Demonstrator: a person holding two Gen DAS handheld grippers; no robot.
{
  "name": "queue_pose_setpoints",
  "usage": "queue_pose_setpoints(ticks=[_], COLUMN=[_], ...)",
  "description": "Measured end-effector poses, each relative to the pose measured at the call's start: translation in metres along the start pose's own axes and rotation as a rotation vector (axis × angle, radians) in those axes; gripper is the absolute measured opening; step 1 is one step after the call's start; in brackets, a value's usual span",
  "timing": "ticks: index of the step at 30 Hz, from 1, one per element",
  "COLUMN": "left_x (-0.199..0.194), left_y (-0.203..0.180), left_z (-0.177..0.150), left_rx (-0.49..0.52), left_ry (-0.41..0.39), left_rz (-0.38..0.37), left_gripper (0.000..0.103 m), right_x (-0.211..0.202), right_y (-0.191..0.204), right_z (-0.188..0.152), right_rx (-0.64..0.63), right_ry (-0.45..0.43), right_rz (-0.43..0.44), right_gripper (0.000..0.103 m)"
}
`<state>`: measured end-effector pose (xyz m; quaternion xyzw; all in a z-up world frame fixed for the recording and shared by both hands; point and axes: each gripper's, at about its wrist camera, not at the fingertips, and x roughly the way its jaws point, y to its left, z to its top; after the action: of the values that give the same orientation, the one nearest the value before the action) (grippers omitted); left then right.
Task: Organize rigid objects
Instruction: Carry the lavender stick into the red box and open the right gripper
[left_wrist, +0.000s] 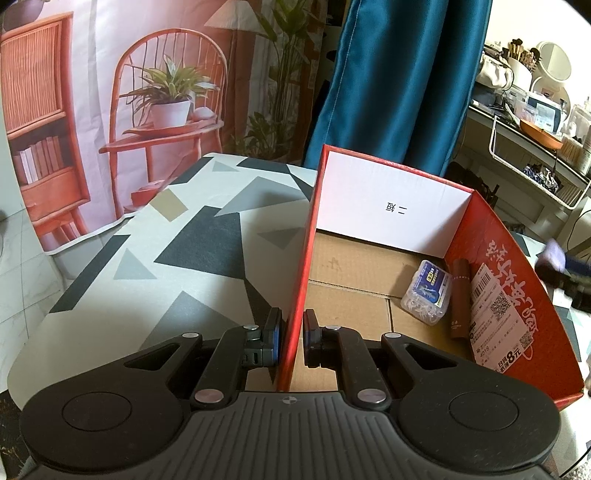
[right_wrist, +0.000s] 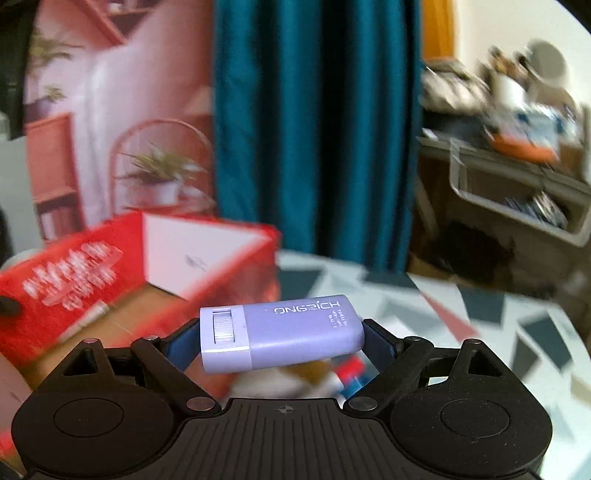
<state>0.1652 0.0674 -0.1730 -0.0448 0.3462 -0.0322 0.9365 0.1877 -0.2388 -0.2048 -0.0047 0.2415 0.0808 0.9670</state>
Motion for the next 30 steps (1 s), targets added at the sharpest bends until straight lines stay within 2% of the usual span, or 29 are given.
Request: queue_pose_setpoints(ticks=[4, 8, 13, 18, 21, 30], left_x=[0.000, 0.000, 0.000, 0.000, 0.000, 0.000], left_y=[0.001, 0.001, 0.001, 0.001, 0.001, 0.001], left_z=[0.000, 0.000, 0.000, 0.000, 0.000, 0.000], left_rx=[-0.005, -0.005, -0.006, -0.006, -0.007, -0.020], left_ry=[-0.003, -0.004, -0.003, -0.004, -0.004, -0.004], left_rz=[-0.005, -0.006, -0.007, -0.007, -0.007, -0.015], left_gripper=[0.012, 0.012, 0.012, 0.012, 0.012, 0.012], right_x=[0.004, 0.019, 0.046, 0.061, 0.062, 0.057], right_y=[0.019, 0.038, 0.052, 0.066, 0.070, 0.071], right_z=[0.023, 0.034, 0.048, 0.051, 0.048, 0.038], right_rx=[-0.088, -0.188, -0.269, -0.374, -0.400, -0.368], right_ry=[-0.021, 0.002, 0.054, 0.077, 0.081, 0.109], right_rz=[0.086, 0.133, 0.162, 0.149, 0.143, 0.144], right_gripper=[0.088, 0.088, 0.088, 0.088, 0.088, 0.089])
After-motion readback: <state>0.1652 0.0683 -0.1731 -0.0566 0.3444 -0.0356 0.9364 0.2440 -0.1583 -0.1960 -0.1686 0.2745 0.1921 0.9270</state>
